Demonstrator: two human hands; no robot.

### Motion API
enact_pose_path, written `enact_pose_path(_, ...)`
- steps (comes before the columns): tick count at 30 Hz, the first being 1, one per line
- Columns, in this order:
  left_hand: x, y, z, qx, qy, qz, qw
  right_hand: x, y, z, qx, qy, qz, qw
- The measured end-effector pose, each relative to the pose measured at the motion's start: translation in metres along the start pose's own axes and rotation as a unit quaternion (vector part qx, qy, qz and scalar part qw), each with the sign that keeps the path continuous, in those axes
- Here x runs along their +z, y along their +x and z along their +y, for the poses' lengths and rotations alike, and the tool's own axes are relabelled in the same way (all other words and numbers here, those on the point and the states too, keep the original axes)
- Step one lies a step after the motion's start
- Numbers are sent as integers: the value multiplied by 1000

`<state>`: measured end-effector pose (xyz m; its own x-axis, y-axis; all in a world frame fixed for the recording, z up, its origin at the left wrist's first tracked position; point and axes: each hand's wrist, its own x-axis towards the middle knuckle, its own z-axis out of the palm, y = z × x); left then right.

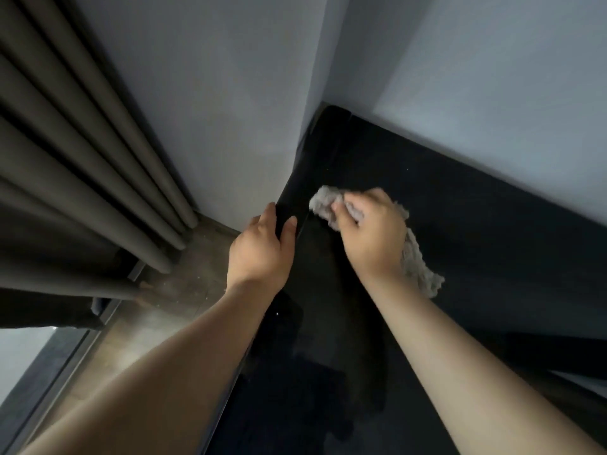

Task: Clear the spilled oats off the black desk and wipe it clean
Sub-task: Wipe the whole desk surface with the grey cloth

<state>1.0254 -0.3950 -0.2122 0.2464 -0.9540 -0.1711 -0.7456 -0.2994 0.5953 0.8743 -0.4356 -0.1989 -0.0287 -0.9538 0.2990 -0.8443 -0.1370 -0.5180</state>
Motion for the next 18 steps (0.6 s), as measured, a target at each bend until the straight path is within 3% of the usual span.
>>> enact_pose_path(4,-19,-29,-28,14,-103,-61,993,-33,-68,-18,62,96,-146,983)
enact_pose_path(7,-39,-77,-59,36,-104,-67,992,-50,-49,-17,111,144,-71,981)
enact_pose_path(12,-47,-123,-86,-8,-109,-82,991,-20,31,1,160,43,41,985)
enact_pose_path(15,-43,-125,-91,-10,-99,-68,993,-1,28,3,184,-14,38,982)
enact_pose_path(18,-38,-124,-94,-4,-108,-58,992,-4,-25,-18,106,23,-27,994)
